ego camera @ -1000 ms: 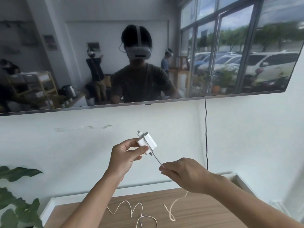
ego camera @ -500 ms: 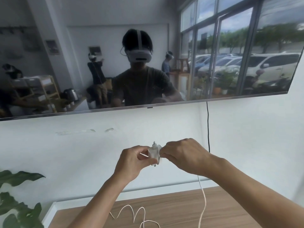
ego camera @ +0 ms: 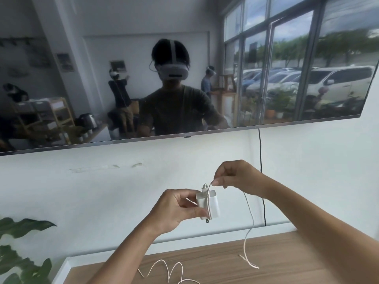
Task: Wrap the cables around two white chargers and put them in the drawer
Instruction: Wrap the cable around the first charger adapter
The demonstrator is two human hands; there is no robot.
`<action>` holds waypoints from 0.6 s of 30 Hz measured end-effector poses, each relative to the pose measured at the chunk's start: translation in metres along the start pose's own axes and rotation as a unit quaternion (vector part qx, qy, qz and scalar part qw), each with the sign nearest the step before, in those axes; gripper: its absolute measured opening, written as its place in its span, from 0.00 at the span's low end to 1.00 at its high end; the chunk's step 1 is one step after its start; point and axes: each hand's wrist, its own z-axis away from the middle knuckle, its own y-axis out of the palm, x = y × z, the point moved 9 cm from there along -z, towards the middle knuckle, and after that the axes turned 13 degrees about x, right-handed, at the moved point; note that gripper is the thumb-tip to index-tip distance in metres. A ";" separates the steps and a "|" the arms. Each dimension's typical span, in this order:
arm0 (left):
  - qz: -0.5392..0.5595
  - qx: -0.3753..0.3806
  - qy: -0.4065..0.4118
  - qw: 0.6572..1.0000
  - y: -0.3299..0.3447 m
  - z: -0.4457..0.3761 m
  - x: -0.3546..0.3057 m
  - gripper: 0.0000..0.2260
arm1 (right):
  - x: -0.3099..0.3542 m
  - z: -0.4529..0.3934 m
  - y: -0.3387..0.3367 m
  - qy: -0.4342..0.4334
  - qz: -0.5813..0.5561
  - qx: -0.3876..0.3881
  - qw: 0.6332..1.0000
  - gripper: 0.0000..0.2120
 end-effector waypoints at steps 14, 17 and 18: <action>0.189 -0.079 0.048 0.978 -0.023 -0.005 0.003 0.17 | -0.074 0.003 0.033 0.079 -0.093 -0.013 0.993 0.15; 0.217 -0.128 0.046 0.967 -0.035 -0.004 0.016 0.16 | -0.064 0.006 0.052 0.073 0.000 0.014 0.997 0.17; 0.223 -0.140 0.043 0.964 -0.038 -0.003 0.021 0.15 | -0.058 0.007 0.058 0.064 0.028 0.025 0.997 0.17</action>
